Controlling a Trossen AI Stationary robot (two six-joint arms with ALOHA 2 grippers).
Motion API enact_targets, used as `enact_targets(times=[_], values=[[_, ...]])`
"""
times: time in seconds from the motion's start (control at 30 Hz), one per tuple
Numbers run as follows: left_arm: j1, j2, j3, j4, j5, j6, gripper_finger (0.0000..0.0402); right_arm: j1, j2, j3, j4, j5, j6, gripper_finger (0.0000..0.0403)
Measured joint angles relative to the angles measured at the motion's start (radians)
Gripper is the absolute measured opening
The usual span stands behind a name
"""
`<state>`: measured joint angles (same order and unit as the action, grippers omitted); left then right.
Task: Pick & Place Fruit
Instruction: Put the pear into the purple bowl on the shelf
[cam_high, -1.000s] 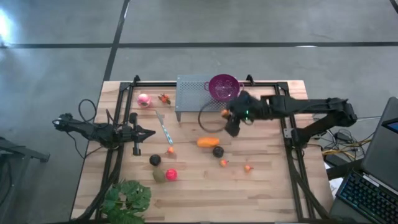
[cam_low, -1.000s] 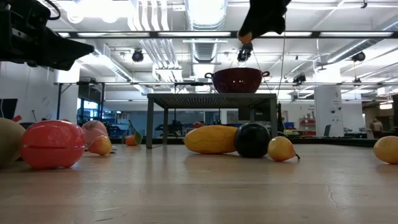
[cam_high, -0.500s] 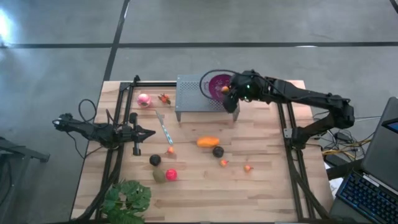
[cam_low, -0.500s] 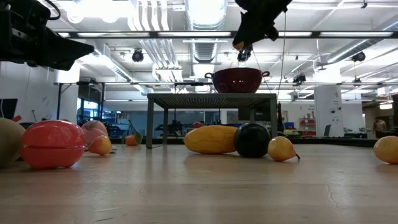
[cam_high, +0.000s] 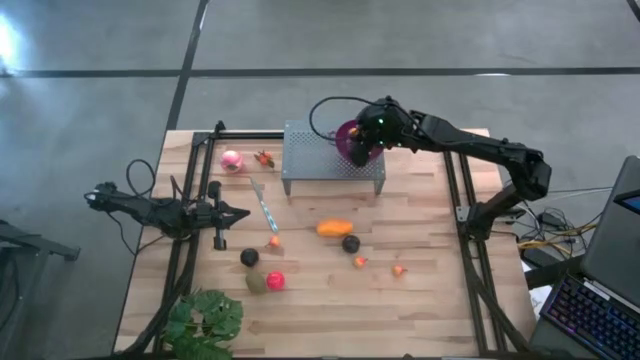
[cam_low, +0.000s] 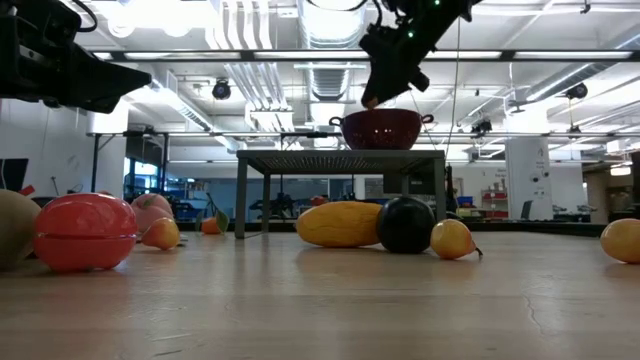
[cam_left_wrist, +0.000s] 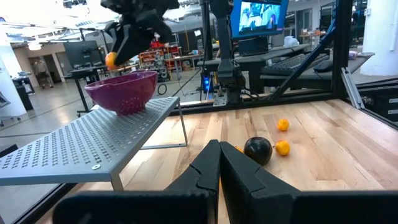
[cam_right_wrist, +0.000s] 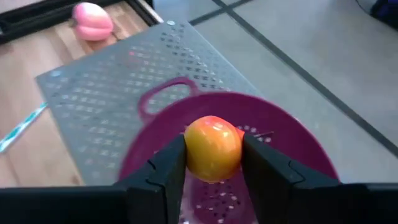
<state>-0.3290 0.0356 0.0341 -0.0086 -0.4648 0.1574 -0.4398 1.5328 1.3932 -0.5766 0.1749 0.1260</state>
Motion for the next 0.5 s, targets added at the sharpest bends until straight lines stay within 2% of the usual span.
enact_targets(times=[0.2,0.5], values=[[0.000,0.000,0.000,0.000,0.000,0.000,0.0012,-0.013,0.034,0.039,-0.135,0.004,0.002,0.0147],[0.000,0.000,0.000,0.000,0.000,0.000,0.0012,-0.013,0.052,0.039,-0.155,0.004,0.020,0.0140]])
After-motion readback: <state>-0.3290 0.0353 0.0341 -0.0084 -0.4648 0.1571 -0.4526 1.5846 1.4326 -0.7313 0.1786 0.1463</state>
